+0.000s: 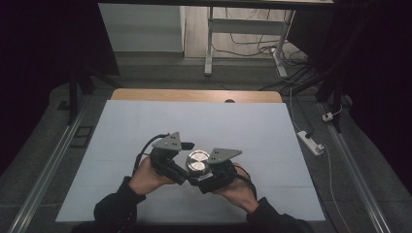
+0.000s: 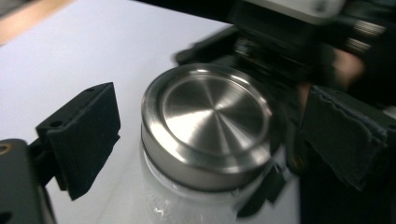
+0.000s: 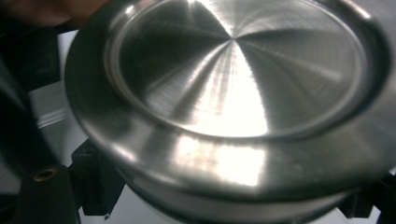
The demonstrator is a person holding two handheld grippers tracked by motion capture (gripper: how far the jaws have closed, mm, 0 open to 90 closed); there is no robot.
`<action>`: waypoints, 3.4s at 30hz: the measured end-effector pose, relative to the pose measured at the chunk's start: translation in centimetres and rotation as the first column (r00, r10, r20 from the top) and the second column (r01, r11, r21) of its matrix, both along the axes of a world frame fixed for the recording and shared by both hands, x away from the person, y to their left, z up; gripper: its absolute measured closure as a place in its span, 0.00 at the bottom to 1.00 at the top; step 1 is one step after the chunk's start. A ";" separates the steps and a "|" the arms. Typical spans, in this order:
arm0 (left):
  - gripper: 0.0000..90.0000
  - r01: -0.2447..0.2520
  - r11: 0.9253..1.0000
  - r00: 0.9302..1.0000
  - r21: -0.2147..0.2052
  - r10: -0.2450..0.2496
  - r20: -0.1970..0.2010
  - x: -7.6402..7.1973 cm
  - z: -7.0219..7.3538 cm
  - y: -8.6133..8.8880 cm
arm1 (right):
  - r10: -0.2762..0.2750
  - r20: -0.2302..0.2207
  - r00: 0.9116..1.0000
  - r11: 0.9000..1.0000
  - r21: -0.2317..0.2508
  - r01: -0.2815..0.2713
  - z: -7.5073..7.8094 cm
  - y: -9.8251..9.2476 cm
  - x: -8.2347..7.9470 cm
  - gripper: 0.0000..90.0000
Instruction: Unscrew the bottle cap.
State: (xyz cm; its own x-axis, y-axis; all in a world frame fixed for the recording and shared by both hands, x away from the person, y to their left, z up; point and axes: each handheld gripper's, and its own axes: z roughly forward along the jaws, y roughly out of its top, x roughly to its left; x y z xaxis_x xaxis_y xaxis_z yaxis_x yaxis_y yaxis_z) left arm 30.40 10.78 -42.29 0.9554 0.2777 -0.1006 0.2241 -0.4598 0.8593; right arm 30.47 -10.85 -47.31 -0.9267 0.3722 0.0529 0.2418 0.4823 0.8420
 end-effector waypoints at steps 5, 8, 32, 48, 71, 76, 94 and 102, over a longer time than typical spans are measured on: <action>0.11 0.181 0.983 0.983 0.009 -0.181 0.005 0.0 -0.3 1.0 | 0.118 -0.023 0.993 0.993 -0.003 -0.118 -0.2 0.7 -0.6 0.16; 0.13 0.217 0.975 0.976 0.054 -0.218 0.013 -0.2 -0.7 0.3 | 0.161 -0.019 0.987 0.987 -0.018 -0.162 -0.3 1.2 -1.2 0.16; 0.08 -0.142 0.989 0.988 0.034 0.140 0.066 -1.0 -0.4 -2.4 | -0.056 -0.004 0.998 0.998 -0.004 0.056 -0.2 0.0 0.1 0.16; 0.18 0.212 0.973 0.972 0.094 -0.220 0.081 -0.6 -0.8 0.2 | 0.171 -0.028 0.985 0.985 -0.013 -0.172 -0.3 1.4 -1.4 0.16; 0.23 -0.204 0.979 0.977 0.017 0.202 0.072 -1.4 -0.8 -2.5 | -0.060 -0.041 0.997 0.998 -0.023 0.059 -0.5 0.4 0.1 0.16; 0.23 -0.204 0.979 0.976 0.021 0.201 0.084 -1.6 -0.4 -2.4 | -0.061 -0.039 0.997 0.998 -0.021 0.060 -0.6 0.4 0.1 0.16; 0.23 -0.219 0.975 0.971 0.023 0.215 0.100 -1.7 0.6 -0.7 | -0.072 -0.014 0.997 0.997 -0.015 0.072 -0.4 -0.4 0.6 0.16; 0.23 -0.230 0.973 0.968 0.024 0.227 0.105 -1.7 0.8 0.0 | -0.080 -0.008 0.997 0.997 -0.013 0.080 -0.3 -0.7 0.8 0.16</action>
State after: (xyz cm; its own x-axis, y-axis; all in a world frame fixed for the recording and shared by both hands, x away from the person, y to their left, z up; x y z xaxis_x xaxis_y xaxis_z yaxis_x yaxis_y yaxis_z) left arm 28.71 10.82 -41.53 0.8708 0.4915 0.0071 0.2396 -0.4370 0.8670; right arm 31.29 -11.52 -47.60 -0.8934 0.4458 0.0556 0.2872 0.4716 0.8337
